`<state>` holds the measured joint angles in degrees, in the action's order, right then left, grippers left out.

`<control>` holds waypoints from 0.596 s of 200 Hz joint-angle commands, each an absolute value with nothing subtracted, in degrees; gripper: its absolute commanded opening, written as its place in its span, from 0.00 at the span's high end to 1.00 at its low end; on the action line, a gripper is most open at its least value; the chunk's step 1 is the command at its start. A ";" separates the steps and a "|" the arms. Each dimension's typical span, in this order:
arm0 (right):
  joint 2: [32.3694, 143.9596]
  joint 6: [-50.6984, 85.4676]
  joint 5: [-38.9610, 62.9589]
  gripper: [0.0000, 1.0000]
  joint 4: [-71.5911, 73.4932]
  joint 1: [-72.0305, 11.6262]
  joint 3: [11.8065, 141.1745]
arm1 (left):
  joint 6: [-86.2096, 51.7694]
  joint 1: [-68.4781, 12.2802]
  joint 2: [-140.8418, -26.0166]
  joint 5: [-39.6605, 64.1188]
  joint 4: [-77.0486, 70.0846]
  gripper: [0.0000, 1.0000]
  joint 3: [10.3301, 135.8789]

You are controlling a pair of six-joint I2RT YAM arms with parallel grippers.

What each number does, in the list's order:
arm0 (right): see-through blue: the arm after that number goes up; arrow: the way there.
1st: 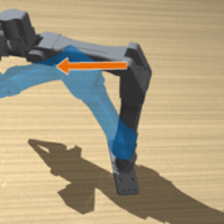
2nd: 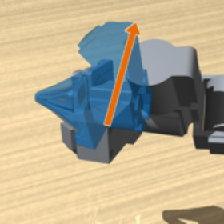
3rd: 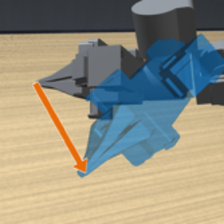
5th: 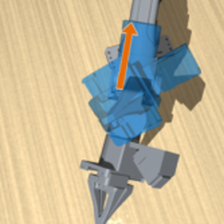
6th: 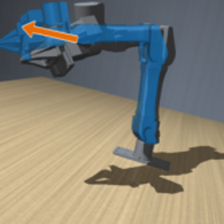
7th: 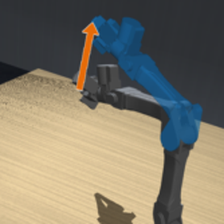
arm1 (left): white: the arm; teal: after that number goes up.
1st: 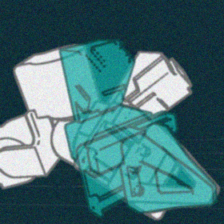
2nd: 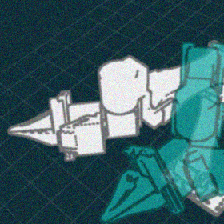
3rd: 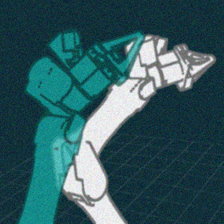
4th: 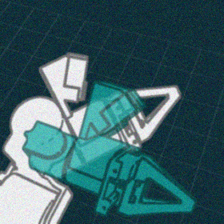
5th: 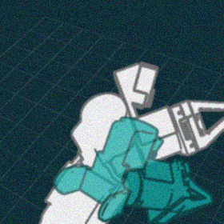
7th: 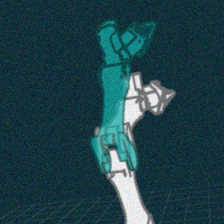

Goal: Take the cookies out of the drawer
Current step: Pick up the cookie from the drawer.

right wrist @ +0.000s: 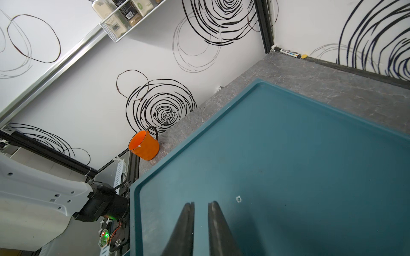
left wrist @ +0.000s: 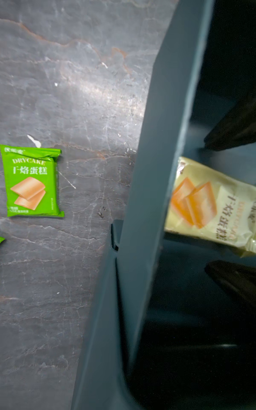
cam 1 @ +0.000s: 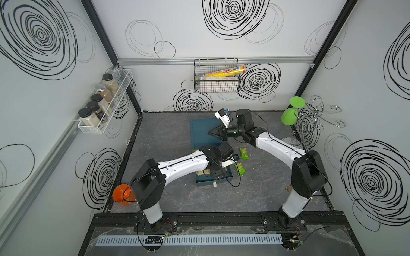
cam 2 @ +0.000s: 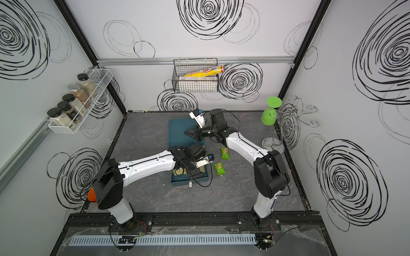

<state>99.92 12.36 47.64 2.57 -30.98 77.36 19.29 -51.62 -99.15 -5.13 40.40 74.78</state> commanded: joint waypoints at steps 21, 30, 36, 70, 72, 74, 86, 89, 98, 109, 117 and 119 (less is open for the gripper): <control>102.59 12.65 47.02 0.82 -3.19 -30.85 75.61 | 19.60 -49.93 -102.11 -5.89 40.73 0.21 74.93; 102.49 12.70 47.00 0.83 -3.01 -30.86 75.42 | 19.61 -49.97 -102.37 -5.89 40.59 0.23 75.03; 102.48 12.72 46.88 0.83 -3.08 -30.83 75.41 | 19.52 -49.92 -102.54 -6.06 40.44 0.25 75.08; 102.39 13.00 46.49 0.84 -3.08 -30.92 75.45 | 19.29 -49.92 -103.43 -6.85 40.26 0.39 75.32; 102.41 13.01 46.43 0.84 -3.03 -30.82 75.44 | 19.22 -49.92 -103.44 -6.90 40.25 0.40 75.39; 102.40 13.01 46.41 0.84 -3.00 -30.86 75.42 | 19.17 -49.92 -103.40 -7.02 40.25 0.40 75.47; 102.46 13.26 46.39 0.84 -2.94 -30.85 75.41 | 18.90 -49.92 -103.07 -7.31 40.04 0.44 75.53; 102.48 13.27 46.33 0.84 -2.89 -30.84 75.39 | 18.94 -49.88 -102.97 -7.41 39.95 0.45 75.50; 102.41 13.44 46.36 0.84 -2.75 -30.76 75.32 | 18.82 -49.92 -102.45 -7.34 39.91 0.50 75.60; 102.39 13.62 46.27 0.85 -2.54 -30.82 75.27 | 18.76 -49.92 -101.69 -7.39 39.68 0.54 75.68; 102.39 13.74 46.14 0.85 -2.42 -30.85 75.29 | 18.47 -49.92 -101.02 -7.73 39.72 0.57 75.84; 102.39 13.72 46.14 0.85 -2.45 -30.85 75.25 | 18.42 -49.92 -100.84 -7.76 39.79 0.57 75.96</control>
